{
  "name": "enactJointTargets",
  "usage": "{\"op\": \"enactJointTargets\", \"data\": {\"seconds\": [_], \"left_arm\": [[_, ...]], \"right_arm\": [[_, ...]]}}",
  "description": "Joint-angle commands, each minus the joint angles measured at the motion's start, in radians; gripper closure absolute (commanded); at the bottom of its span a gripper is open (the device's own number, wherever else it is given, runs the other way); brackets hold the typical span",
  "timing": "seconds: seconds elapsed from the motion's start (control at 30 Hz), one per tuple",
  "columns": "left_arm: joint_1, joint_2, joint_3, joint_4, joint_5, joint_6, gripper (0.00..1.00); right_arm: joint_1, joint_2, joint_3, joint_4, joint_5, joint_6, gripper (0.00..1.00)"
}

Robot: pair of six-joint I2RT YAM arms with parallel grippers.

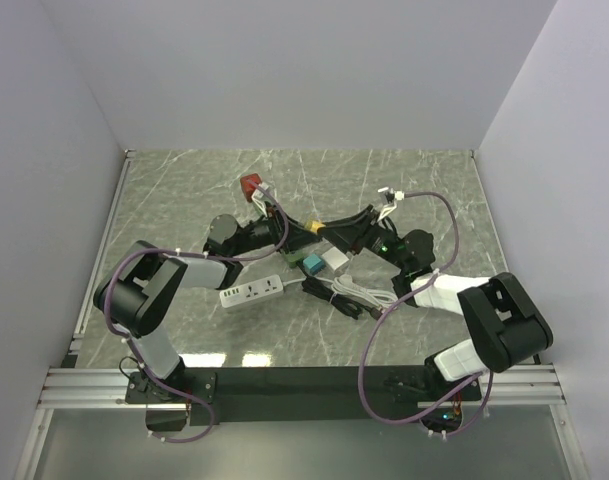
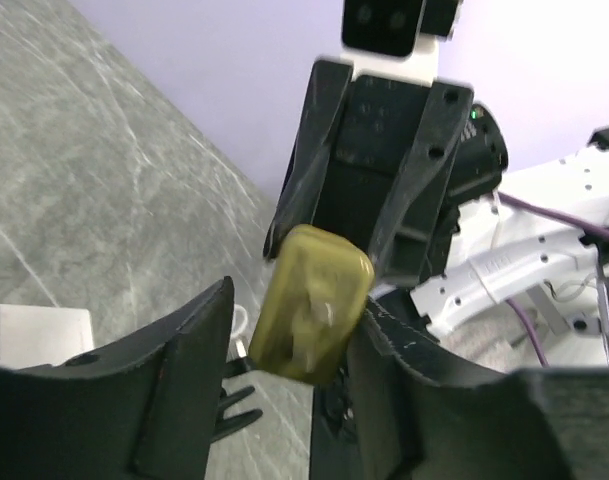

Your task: Insert the plug

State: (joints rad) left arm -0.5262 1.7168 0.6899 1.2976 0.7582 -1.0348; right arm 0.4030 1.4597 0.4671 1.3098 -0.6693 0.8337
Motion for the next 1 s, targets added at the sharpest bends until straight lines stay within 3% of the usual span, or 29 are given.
{"op": "enactJointTargets", "data": {"seconds": [0.0,0.1,0.17,0.23,0.27,0.33,0.37,0.43,0.5,0.57,0.6,0.63,0.67,0.73,0.77,0.8,0.83,0.9,0.93,0.97], "left_arm": [[-0.024,-0.042,0.000,0.560,0.116,0.031,0.45],[-0.023,-0.046,-0.015,0.562,0.127,0.058,0.49],[-0.023,-0.043,-0.012,0.562,0.139,0.059,0.46],[-0.023,-0.043,-0.012,0.562,0.133,0.065,0.51],[-0.023,-0.045,-0.015,0.562,0.129,0.071,0.56],[-0.023,-0.045,-0.015,0.562,0.132,0.081,0.74],[-0.021,-0.043,-0.016,0.560,0.125,0.087,0.92],[-0.006,-0.033,-0.016,0.543,0.116,0.110,0.99],[0.037,-0.013,-0.009,0.505,0.112,0.125,0.99],[0.069,-0.003,-0.009,0.419,0.077,0.177,0.89],[0.093,-0.008,-0.009,0.370,0.055,0.209,0.85],[0.100,-0.014,-0.009,0.318,0.032,0.296,0.82],[0.103,-0.026,-0.006,0.175,0.008,0.347,0.71],[0.106,-0.075,0.009,0.013,-0.092,0.501,0.57],[0.107,-0.094,0.014,-0.095,-0.130,0.540,0.44],[0.114,-0.126,0.016,-0.141,-0.199,0.591,0.39],[0.118,-0.141,0.017,-0.168,-0.229,0.607,0.35],[0.138,-0.161,0.026,-0.236,-0.269,0.621,0.10],[0.144,-0.164,0.043,-0.260,-0.313,0.634,0.07],[0.147,-0.169,0.051,-0.294,-0.332,0.647,0.03]], "right_arm": [[0.016,-0.035,0.010,0.451,0.019,-0.032,1.00],[0.016,-0.022,0.028,0.451,0.008,-0.019,1.00],[0.016,-0.012,0.039,0.451,0.001,-0.013,1.00],[0.016,0.001,0.044,0.451,-0.004,-0.008,1.00],[0.016,0.005,0.044,0.451,-0.006,-0.004,1.00],[0.016,0.010,0.041,0.451,-0.010,-0.005,1.00],[0.013,0.011,0.036,0.450,-0.010,-0.010,1.00],[0.007,0.004,0.033,0.399,-0.021,-0.028,1.00],[-0.013,-0.028,0.030,0.332,-0.026,-0.083,1.00],[-0.015,-0.100,0.036,0.110,-0.001,-0.163,1.00],[0.012,-0.134,0.042,-0.009,0.046,-0.288,1.00],[0.037,-0.168,0.047,-0.238,0.107,-0.362,1.00],[0.068,-0.203,0.053,-0.342,0.269,-0.433,1.00],[0.149,-0.284,0.058,-0.548,0.373,-0.571,0.94],[0.161,-0.318,0.042,-0.582,0.408,-0.584,0.91],[0.165,-0.332,0.032,-0.609,0.448,-0.568,0.87],[0.165,-0.346,0.021,-0.666,0.474,-0.553,0.73],[0.168,-0.367,0.030,-0.772,0.516,-0.519,0.59],[0.183,-0.372,0.044,-0.896,0.566,-0.512,0.43],[0.197,-0.383,0.071,-0.956,0.592,-0.504,0.41]]}}
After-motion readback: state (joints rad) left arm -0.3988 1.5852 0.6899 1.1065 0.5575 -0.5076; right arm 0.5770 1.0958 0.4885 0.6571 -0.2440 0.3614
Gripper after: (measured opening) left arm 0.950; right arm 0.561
